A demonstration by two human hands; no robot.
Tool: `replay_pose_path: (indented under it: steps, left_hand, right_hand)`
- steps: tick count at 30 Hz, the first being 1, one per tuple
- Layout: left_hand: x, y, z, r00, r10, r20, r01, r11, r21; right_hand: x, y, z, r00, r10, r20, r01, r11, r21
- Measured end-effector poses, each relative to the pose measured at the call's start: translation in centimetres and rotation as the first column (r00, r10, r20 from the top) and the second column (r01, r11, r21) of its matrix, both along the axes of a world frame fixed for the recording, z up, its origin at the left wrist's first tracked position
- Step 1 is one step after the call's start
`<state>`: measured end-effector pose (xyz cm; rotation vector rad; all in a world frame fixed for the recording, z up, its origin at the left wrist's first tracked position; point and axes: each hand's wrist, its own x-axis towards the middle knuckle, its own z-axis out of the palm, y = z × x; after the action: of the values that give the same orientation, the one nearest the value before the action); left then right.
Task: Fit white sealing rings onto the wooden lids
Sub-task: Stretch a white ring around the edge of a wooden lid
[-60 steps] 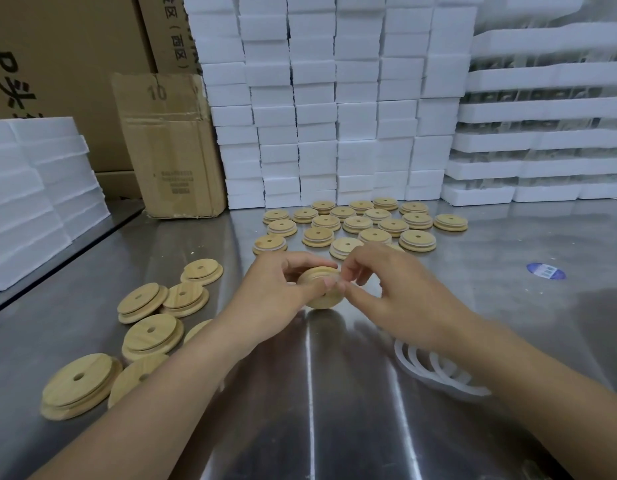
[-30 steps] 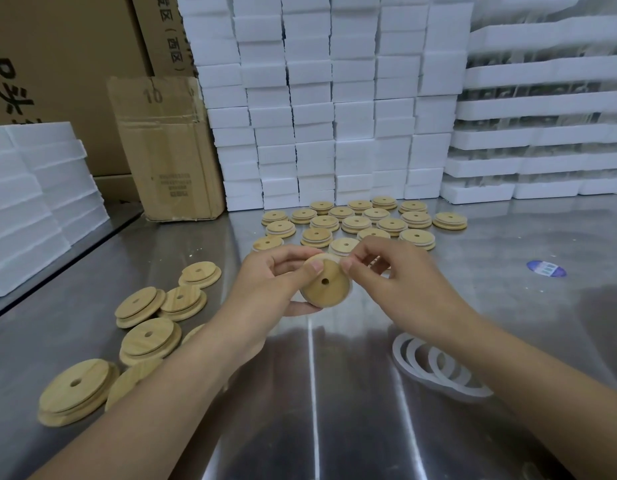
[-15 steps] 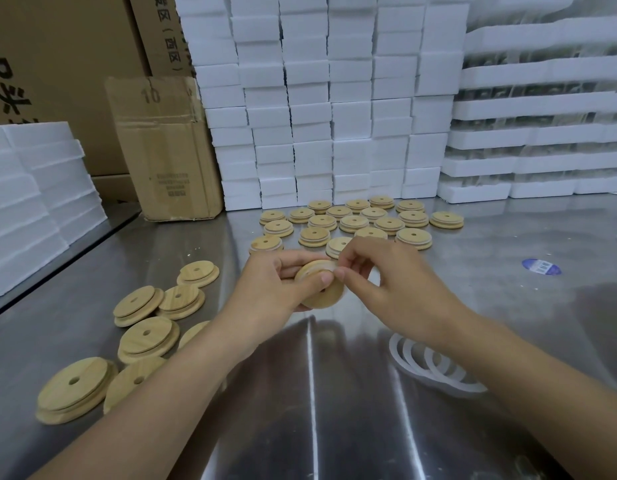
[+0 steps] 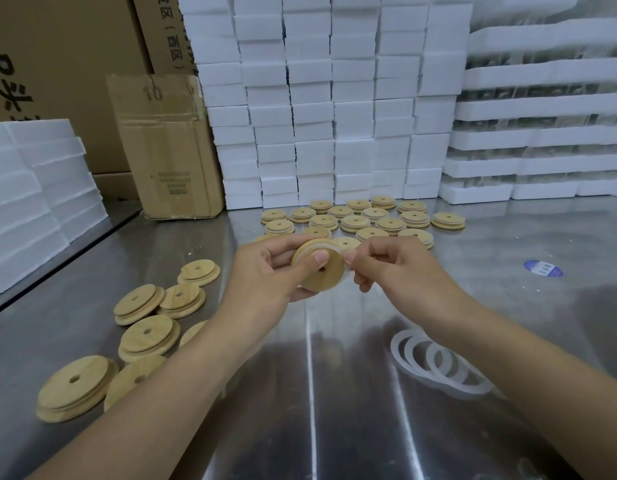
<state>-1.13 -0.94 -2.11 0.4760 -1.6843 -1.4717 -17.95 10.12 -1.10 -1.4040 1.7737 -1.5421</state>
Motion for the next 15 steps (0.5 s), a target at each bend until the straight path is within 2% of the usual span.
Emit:
replay_pose_path:
  steps: [2,9,12,15]
  left_hand:
    - [0.03,-0.13,0.01,1.0,-0.017,-0.026,0.018,0.999,0.036]
    - [0.02,-0.36,0.13,1.0,-0.005,-0.025,0.007,0.996,0.09]
    - [0.07,-0.36,0.07,0.999,-0.013,0.053,0.012,1.0,0.007]
    - [0.1,-0.19,0.0,0.993,-0.011,0.116,0.022,0.996,-0.087]
  right_hand:
    - [0.05,0.03,-0.06,1.0,0.019,-0.005,-0.019,1.0,-0.001]
    - [-0.17,0.2,-0.03,0.979,0.037,-0.201,-0.054,0.995,-0.079]
    - [-0.02,0.11,-0.44,0.948,0.014,-0.318,-0.056,0.991,-0.122]
    - [-0.3,-0.01,-0.66,0.953,0.019,-0.301,-0.06,0.99,-0.125]
